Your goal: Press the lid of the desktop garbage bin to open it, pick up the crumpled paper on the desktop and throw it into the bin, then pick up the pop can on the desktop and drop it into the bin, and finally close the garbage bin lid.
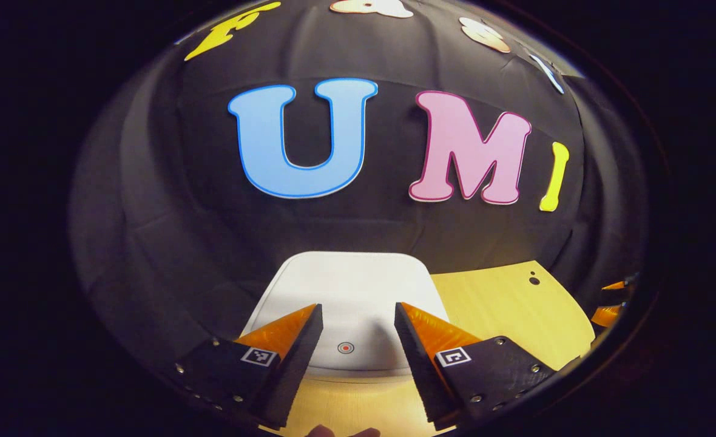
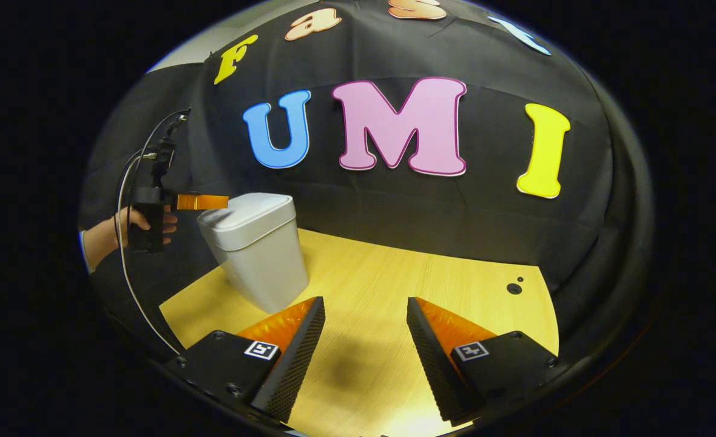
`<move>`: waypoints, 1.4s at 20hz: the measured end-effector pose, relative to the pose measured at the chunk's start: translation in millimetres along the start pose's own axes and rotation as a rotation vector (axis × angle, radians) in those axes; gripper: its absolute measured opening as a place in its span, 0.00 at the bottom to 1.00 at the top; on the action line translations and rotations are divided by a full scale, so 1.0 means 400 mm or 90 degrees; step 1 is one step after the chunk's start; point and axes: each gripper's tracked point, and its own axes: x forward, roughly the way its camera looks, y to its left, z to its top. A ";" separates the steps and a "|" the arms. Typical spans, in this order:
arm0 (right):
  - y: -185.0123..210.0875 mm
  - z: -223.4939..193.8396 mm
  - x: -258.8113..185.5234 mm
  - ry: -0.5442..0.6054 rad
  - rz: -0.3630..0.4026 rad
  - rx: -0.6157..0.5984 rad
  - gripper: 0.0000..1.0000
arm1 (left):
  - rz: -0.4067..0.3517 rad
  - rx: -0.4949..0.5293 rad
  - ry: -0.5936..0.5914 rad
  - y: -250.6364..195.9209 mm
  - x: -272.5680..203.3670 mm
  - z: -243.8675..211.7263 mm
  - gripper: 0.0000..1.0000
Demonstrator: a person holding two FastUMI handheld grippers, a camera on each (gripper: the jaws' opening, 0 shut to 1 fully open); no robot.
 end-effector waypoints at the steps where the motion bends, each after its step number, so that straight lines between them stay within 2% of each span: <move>1: -0.003 0.008 -0.010 -0.007 -0.002 0.004 0.89 | 0.001 0.007 -0.021 -0.005 -0.032 0.016 0.80; 5: -0.016 0.035 -0.059 -0.028 0.003 0.015 0.90 | -0.011 0.037 -0.061 -0.104 -0.114 0.049 0.80; 8: -0.042 0.051 -0.093 -0.048 0.002 0.020 0.90 | -0.015 0.032 -0.094 -0.196 -0.174 0.074 0.80; 16: -0.116 0.036 -0.153 -0.094 0.007 0.016 0.94 | 0.034 0.089 -0.166 -0.409 -0.357 0.077 0.80; 21: -0.132 0.031 -0.217 -0.124 0.003 0.035 0.98 | 0.007 0.057 -0.172 -0.511 -0.424 0.044 0.79; 28: -0.133 0.080 -0.356 -0.182 -0.049 0.004 0.98 | -0.023 0.029 -0.192 -0.539 -0.504 0.048 0.80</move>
